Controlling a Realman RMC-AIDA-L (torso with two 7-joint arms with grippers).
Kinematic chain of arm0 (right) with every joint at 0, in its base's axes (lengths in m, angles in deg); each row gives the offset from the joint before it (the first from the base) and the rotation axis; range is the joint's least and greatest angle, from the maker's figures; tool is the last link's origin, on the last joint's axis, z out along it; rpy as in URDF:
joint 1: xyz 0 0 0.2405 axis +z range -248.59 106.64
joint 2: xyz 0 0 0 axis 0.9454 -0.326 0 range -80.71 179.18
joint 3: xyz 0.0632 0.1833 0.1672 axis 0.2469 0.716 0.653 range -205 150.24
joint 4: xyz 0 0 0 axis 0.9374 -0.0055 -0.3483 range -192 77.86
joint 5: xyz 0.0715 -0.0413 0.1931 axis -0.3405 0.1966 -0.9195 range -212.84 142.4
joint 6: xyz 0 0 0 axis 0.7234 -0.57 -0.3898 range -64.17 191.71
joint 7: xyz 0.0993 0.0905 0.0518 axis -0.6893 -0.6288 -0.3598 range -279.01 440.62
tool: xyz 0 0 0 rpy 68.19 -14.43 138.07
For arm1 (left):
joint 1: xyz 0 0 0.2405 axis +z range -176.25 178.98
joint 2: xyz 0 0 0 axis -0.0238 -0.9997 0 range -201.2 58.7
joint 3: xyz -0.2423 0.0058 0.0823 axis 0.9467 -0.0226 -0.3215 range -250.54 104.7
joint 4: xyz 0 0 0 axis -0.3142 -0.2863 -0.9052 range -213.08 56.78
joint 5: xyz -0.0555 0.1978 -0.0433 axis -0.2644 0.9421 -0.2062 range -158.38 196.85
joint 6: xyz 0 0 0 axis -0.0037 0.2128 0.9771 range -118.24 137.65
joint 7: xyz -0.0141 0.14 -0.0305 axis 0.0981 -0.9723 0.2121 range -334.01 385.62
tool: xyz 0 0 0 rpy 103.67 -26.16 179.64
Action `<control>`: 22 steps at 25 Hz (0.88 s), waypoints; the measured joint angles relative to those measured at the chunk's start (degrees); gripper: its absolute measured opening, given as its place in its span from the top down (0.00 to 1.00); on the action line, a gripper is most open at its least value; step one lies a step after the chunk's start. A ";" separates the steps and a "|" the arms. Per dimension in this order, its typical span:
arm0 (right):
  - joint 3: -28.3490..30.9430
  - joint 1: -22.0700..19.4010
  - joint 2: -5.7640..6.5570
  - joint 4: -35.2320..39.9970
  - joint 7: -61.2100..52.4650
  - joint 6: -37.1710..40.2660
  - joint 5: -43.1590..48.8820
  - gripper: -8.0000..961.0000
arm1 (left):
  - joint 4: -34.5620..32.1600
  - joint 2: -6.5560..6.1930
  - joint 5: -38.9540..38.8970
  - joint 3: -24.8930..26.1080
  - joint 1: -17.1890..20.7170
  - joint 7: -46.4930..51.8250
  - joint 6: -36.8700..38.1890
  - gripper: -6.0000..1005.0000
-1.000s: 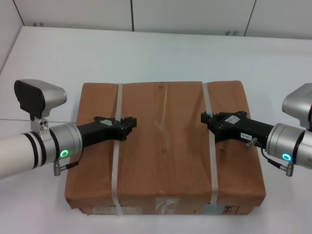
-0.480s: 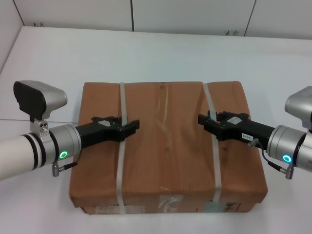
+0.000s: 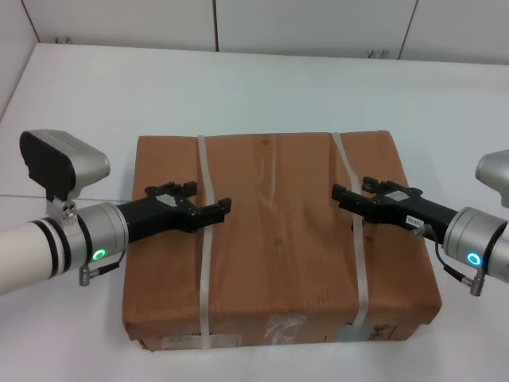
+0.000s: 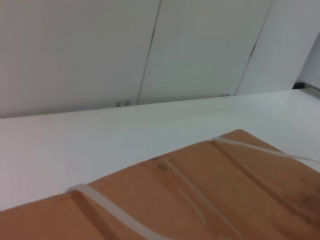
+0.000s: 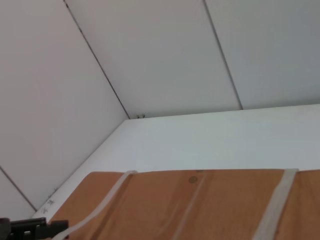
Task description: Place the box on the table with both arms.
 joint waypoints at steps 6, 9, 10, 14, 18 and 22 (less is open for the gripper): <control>1.87 -0.99 -0.01 0.26 0.24 0.45 0.04 0.20 | -0.16 -0.10 -0.33 0.02 0.27 -0.30 0.00 0.23; 2.00 -1.08 -0.01 0.33 0.30 0.55 0.05 0.20 | -0.18 -0.13 -0.51 0.02 0.42 -0.36 0.15 0.21; 2.10 -1.08 -0.01 0.33 0.31 0.54 0.06 0.20 | -0.18 -0.16 -0.70 0.02 0.47 -0.37 0.25 0.20; 2.51 -1.50 -0.01 0.85 0.75 1.29 0.09 0.20 | -0.51 -0.23 -1.03 0.03 0.56 -0.39 0.50 0.20; 3.56 -3.75 -0.01 3.55 3.75 7.14 0.11 0.20 | -5.56 -0.64 -1.04 0.26 3.04 -0.53 2.91 0.20; 1.94 -6.20 0.35 9.17 4.01 18.48 1.45 0.20 | -9.42 -1.35 -0.82 3.10 6.23 -0.51 11.11 0.21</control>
